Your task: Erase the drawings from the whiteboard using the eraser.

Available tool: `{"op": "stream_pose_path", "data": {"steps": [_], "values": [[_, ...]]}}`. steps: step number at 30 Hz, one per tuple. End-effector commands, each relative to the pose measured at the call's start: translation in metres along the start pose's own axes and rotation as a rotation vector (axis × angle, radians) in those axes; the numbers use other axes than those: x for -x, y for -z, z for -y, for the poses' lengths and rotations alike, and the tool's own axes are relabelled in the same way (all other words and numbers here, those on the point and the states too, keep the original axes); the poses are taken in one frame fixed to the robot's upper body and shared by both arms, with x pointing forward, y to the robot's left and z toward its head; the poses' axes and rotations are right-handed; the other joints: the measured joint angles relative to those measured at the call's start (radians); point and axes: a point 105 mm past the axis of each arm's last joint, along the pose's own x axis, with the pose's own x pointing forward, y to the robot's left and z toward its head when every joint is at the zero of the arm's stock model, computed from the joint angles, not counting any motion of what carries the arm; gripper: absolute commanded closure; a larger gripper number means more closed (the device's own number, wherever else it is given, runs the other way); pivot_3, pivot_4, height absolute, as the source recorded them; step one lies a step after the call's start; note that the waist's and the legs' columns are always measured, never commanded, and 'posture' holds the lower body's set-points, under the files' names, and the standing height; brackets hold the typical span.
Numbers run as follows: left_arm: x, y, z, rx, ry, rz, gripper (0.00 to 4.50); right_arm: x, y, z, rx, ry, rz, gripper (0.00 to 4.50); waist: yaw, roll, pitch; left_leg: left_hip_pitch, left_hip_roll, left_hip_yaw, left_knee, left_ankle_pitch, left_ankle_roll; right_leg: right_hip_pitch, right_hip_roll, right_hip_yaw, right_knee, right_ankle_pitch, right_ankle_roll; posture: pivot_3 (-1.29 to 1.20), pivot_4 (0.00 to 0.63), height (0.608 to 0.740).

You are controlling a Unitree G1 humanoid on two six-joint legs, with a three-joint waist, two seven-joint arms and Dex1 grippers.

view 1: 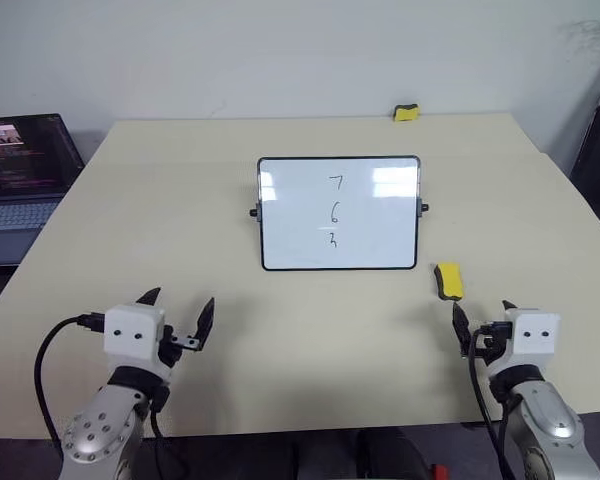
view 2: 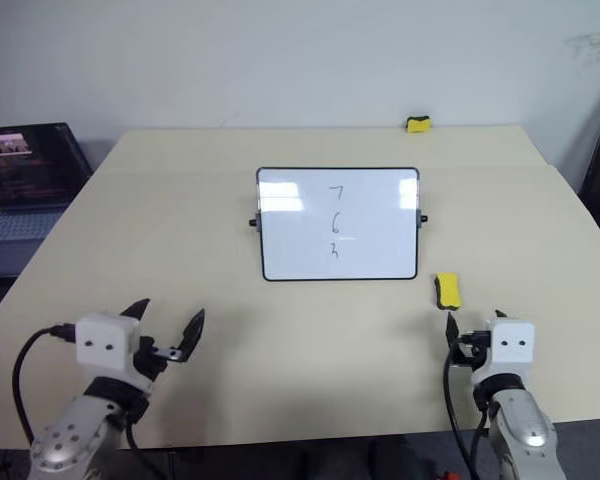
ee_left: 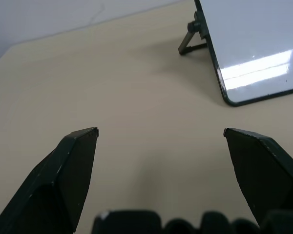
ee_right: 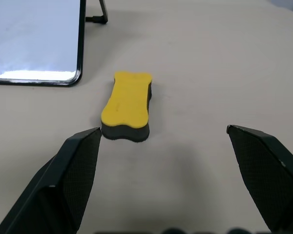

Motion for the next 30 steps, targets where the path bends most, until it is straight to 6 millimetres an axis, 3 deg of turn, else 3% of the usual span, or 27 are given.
{"op": "stream_pose_path", "data": {"steps": [1, 11, 16, 23, 26, 30], "values": [[0.003, -0.02, -0.006, -0.031, -0.018, 0.061, 0.0, -0.006, -0.015, 0.002, 0.011, -0.004, 0.055, 0.03, 0.0, 0.0, 0.0, 0.0, 0.0, 0.0, 0.0, 0.0, 0.0, 0.0, 0.0, 0.0, 0.0, 0.0, 0.0, 0.0, 0.15, 0.74], [-0.011, -0.022, -0.001, -0.017, 0.008, 0.08, 0.0, -0.015, -0.019, 0.012, 0.035, 0.011, 0.073, 0.03, 0.0, 0.0, 0.0, 0.0, 0.0, 0.0, 0.0, 0.0, 0.0, 0.0, 0.0, -0.001, 0.0, 0.0, -0.001, 0.0, 0.15, 0.74], [-0.023, -0.027, 0.023, 0.018, 0.08, 0.111, 0.0, -0.013, -0.019, 0.026, 0.052, 0.031, 0.074, 0.03, 0.0, 0.0, 0.0, 0.0, -0.001, 0.001, 0.0, 0.0, 0.0, 0.0, 0.0, -0.001, 0.0, 0.001, 0.0, 0.0, 0.15, 0.74], [-0.043, -0.045, 0.025, 0.035, 0.194, 0.153, 0.0, -0.011, -0.018, 0.028, 0.03, 0.077, 0.042, 0.03, 0.0, 0.0, 0.0, 0.001, 0.0, 0.002, 0.0, 0.0, -0.001, 0.0, 0.001, -0.001, 0.002, 0.001, -0.001, 0.0, 0.15, 0.74], [-0.051, -0.062, 0.021, 0.07, 0.253, 0.186, 0.0, -0.009, -0.025, 0.024, 0.022, 0.059, 0.036, 0.03, -0.001, 0.0, 0.0, 0.001, -0.001, 0.001, 0.0, 0.0, -0.001, 0.0, 0.001, 0.0, 0.002, 0.001, -0.001, 0.0, 0.15, 0.74], [-0.058, -0.075, 0.019, 0.081, 0.276, 0.213, 0.0, -0.012, -0.033, 0.035, 0.025, 0.083, 0.015, 0.03, -0.002, 0.001, 0.0, 0.001, 0.0, 0.001, 0.001, 0.001, -0.001, 0.0, 0.001, -0.001, 0.003, 0.001, -0.001, 0.0, 0.15, 0.74]]}}
